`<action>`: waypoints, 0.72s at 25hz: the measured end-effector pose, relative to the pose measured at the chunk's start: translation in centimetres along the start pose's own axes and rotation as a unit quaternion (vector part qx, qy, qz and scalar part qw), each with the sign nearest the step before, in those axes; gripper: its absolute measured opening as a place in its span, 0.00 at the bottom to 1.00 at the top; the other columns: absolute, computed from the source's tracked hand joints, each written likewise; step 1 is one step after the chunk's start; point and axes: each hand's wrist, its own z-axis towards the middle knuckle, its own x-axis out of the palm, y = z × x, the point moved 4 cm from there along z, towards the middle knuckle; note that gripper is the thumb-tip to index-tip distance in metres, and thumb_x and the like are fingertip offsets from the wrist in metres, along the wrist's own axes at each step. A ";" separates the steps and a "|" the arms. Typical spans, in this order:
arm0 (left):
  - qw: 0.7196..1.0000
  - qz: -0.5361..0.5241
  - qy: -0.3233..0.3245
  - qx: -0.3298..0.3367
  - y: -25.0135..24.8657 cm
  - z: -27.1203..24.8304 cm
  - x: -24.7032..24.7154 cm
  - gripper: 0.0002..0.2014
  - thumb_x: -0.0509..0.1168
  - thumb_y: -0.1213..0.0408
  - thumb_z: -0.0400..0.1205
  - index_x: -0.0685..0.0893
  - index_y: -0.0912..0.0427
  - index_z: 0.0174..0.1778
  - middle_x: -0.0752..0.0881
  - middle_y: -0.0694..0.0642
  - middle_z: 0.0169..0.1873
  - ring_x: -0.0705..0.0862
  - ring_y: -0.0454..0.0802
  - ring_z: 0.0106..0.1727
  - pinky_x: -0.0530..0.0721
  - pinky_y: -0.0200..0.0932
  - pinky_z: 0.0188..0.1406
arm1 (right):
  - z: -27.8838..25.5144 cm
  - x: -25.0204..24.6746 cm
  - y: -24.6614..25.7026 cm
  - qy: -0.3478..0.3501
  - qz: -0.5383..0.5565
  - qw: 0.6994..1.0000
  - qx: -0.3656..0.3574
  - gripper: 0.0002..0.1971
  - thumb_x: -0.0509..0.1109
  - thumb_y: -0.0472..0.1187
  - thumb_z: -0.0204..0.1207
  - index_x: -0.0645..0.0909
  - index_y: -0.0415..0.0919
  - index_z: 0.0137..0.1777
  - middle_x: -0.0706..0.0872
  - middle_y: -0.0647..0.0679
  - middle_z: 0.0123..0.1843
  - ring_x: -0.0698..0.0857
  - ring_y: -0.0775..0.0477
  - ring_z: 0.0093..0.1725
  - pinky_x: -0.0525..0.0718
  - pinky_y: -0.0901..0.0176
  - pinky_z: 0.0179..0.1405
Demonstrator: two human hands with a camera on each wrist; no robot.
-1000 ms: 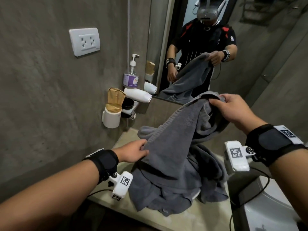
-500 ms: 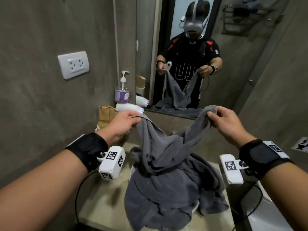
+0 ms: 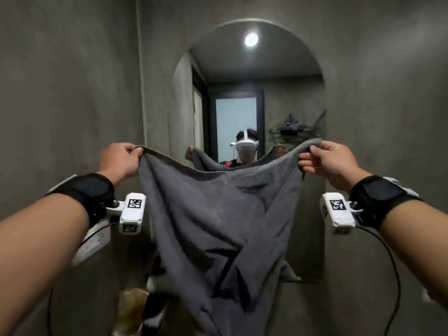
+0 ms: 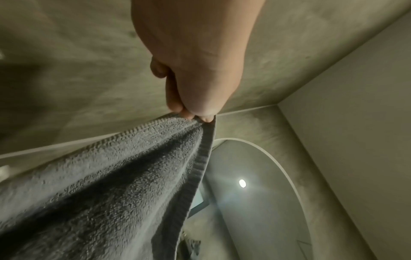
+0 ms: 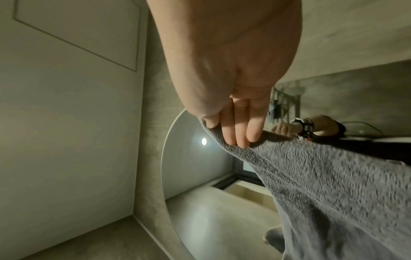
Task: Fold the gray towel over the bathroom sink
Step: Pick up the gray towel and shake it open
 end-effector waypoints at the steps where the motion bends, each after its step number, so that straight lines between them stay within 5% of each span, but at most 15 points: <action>1: 0.999 -0.030 -0.005 -0.012 -1.1 1.8 -0.9 0.13 0.63 0.56 0.87 0.89 0.59 0.46 0.92 0.56 0.31 0.93 0.54 0.38 0.80 0.38 0.26 | 1.0 -0.7 2.0 -0.014 0.002 1.000 -0.022 0.10 0.59 0.36 0.89 0.82 0.41 0.50 0.89 0.42 0.39 0.89 0.49 0.30 0.88 0.60 0.31; 3: 0.994 -0.103 -0.016 -0.027 -3.0 4.5 -2.3 0.12 0.59 0.59 0.89 0.84 0.58 0.44 0.90 0.54 0.25 0.88 0.49 0.22 0.76 0.33 0.14 | 3.1 -1.8 4.9 -0.032 -0.019 0.997 -0.069 0.11 0.60 0.35 0.89 0.83 0.42 0.50 0.88 0.42 0.40 0.88 0.50 0.30 0.86 0.61 0.27; 4: 0.992 -0.118 -0.036 -0.018 -4.2 5.6 -3.3 0.12 0.59 0.59 0.90 0.83 0.59 0.46 0.91 0.57 0.29 0.89 0.53 0.23 0.81 0.37 0.18 | 4.2 -2.3 6.5 -0.040 -0.028 0.995 -0.091 0.10 0.60 0.34 0.88 0.83 0.41 0.53 0.88 0.42 0.41 0.87 0.51 0.31 0.84 0.62 0.27; 6: 0.994 -0.071 -0.076 0.043 -6.4 7.2 -5.2 0.11 0.60 0.60 0.88 0.86 0.61 0.50 0.92 0.65 0.41 0.91 0.63 0.40 0.88 0.52 0.41 | 6.0 -2.9 9.3 -0.050 -0.048 0.988 -0.135 0.09 0.62 0.32 0.87 0.84 0.40 0.57 0.87 0.42 0.44 0.85 0.52 0.35 0.83 0.65 0.31; 8: 0.985 0.021 -0.126 0.113 -8.2 8.3 -7.0 0.08 0.63 0.62 0.86 0.86 0.60 0.54 0.90 0.70 0.49 0.88 0.71 0.53 0.82 0.56 0.53 | 7.6 -3.7 12.0 -0.062 -0.064 0.978 -0.186 0.10 0.63 0.31 0.86 0.86 0.39 0.57 0.88 0.40 0.48 0.86 0.50 0.41 0.83 0.66 0.36; 13: 0.983 0.050 -0.114 0.131 -12.4 11.3 -10.9 0.25 0.66 0.70 0.80 0.73 0.67 0.74 0.84 0.76 0.63 0.82 0.76 0.65 0.78 0.58 0.63 | 10.5 -7.2 17.8 -0.109 -0.124 0.951 -0.261 0.10 0.65 0.31 0.84 0.88 0.37 0.55 0.89 0.41 0.45 0.86 0.45 0.43 0.82 0.55 0.45; 18: 0.985 0.030 -0.136 0.107 -15.9 15.4 -16.9 0.30 0.69 0.65 0.79 0.68 0.67 0.77 0.81 0.76 0.66 0.80 0.76 0.67 0.78 0.59 0.63 | 12.3 -10.3 21.1 -0.164 -0.128 0.943 -0.260 0.10 0.64 0.31 0.83 0.89 0.38 0.52 0.86 0.39 0.37 0.83 0.43 0.37 0.82 0.49 0.40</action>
